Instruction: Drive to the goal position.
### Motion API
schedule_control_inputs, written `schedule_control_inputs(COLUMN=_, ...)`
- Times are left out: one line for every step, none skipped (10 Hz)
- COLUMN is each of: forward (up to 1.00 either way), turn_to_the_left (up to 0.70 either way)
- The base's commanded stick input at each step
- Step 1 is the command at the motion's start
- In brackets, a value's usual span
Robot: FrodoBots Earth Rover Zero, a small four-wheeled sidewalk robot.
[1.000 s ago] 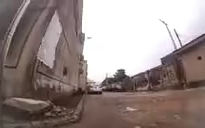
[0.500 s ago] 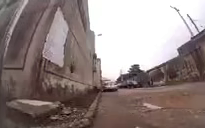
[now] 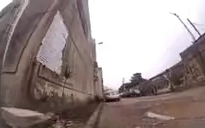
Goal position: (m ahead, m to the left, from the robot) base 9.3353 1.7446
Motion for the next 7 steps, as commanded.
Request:
schedule_control_inputs(forward=0.84, turn_to_the_left=0.03)
schedule_control_inputs(forward=0.84, turn_to_the_left=0.03)
schedule_control_inputs(forward=0.84, turn_to_the_left=-0.03)
schedule_control_inputs(forward=0.84, turn_to_the_left=-0.14)
schedule_control_inputs(forward=0.84, turn_to_the_left=-0.26)
schedule_control_inputs(forward=0.84, turn_to_the_left=-0.33)
schedule_control_inputs(forward=0.84, turn_to_the_left=-0.33)
